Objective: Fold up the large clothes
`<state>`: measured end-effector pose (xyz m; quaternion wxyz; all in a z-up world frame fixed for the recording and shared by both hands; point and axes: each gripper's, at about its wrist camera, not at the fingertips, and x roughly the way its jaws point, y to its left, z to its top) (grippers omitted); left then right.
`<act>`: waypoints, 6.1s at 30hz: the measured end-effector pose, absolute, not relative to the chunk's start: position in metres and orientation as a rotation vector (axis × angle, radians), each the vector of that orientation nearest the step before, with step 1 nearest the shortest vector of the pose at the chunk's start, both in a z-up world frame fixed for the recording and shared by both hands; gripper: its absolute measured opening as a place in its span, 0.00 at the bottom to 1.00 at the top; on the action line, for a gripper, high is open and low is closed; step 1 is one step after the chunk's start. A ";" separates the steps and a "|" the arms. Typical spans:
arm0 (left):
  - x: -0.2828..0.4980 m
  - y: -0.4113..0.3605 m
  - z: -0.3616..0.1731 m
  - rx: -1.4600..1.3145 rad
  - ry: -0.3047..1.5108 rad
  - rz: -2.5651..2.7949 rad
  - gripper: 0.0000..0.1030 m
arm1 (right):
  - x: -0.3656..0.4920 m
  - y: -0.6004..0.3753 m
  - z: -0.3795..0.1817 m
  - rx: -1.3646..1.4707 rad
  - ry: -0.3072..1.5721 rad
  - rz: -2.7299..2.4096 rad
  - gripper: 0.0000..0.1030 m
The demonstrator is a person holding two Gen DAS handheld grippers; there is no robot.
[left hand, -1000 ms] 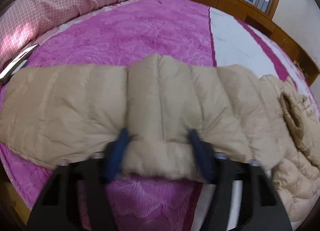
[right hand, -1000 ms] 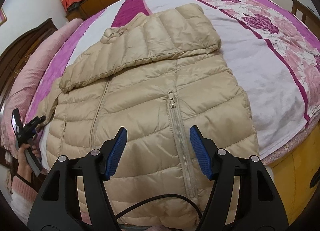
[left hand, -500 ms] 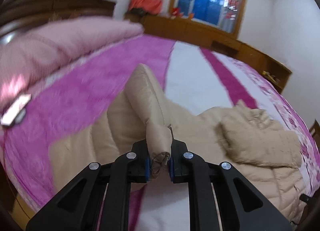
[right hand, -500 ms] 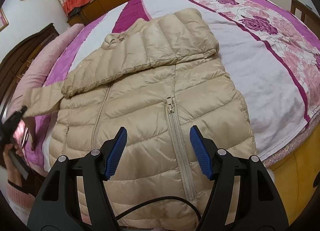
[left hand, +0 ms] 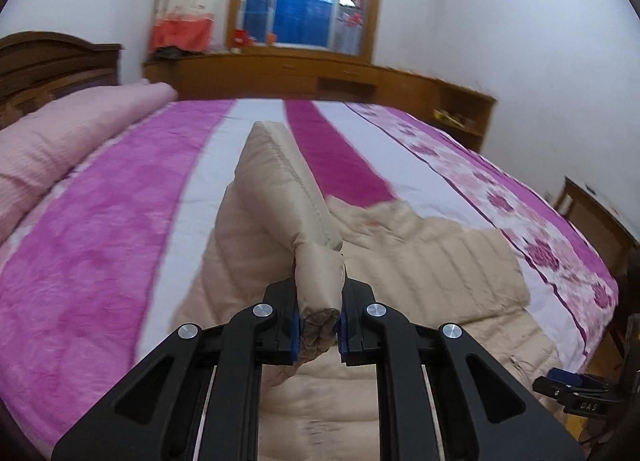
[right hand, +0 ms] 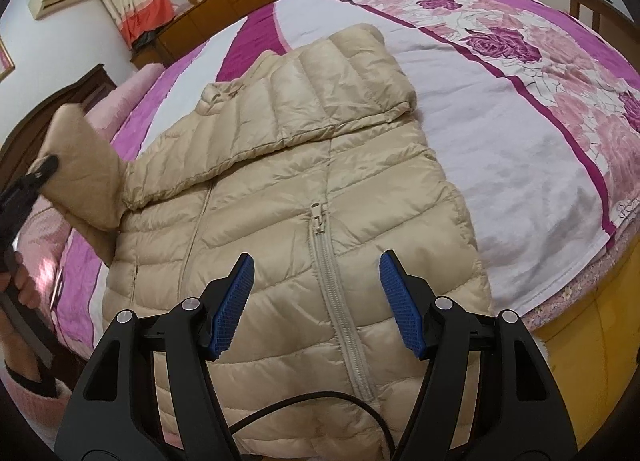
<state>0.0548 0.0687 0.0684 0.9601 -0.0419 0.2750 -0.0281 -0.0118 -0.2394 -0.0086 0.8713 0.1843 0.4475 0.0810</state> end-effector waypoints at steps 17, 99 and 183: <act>0.114 0.012 -0.036 -0.019 0.829 -0.120 0.33 | -0.013 -0.263 -0.008 0.421 0.916 0.131 0.63; 0.011 0.218 -0.031 -0.238 0.926 0.129 0.77 | 0.063 0.038 -0.006 0.057 0.913 0.560 0.08; 0.085 0.081 -0.016 -0.083 0.888 -0.036 0.77 | 0.073 -0.292 0.012 0.339 0.746 0.112 0.49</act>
